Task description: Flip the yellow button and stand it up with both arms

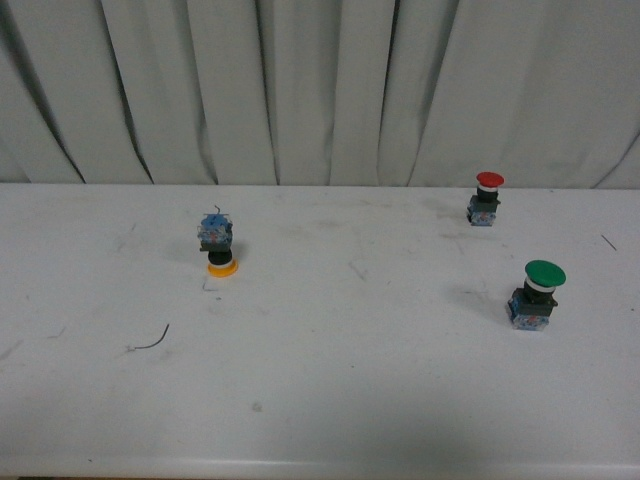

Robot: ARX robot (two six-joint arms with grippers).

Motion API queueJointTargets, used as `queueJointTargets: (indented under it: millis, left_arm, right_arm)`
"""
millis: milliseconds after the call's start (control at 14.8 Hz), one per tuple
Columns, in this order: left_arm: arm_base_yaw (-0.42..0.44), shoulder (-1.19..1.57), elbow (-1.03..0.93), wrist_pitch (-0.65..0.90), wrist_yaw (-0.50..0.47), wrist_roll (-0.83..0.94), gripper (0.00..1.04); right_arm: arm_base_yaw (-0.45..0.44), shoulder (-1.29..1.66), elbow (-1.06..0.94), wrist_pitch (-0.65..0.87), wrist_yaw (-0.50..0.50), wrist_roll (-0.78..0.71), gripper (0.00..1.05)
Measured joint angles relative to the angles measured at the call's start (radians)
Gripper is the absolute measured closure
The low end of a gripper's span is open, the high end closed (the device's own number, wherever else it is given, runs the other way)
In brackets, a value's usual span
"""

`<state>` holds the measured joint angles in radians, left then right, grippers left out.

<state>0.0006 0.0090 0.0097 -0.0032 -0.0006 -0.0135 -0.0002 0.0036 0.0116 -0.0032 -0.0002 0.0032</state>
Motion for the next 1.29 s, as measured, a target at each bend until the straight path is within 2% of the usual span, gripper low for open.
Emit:
queueJointTargets:
  millis: [1287]
  left_arm:
    - [0.0,0.0,0.0,0.0,0.0,0.0,0.07]
  right_arm:
    - [0.0,0.0,0.0,0.0,0.0,0.0,0.06]
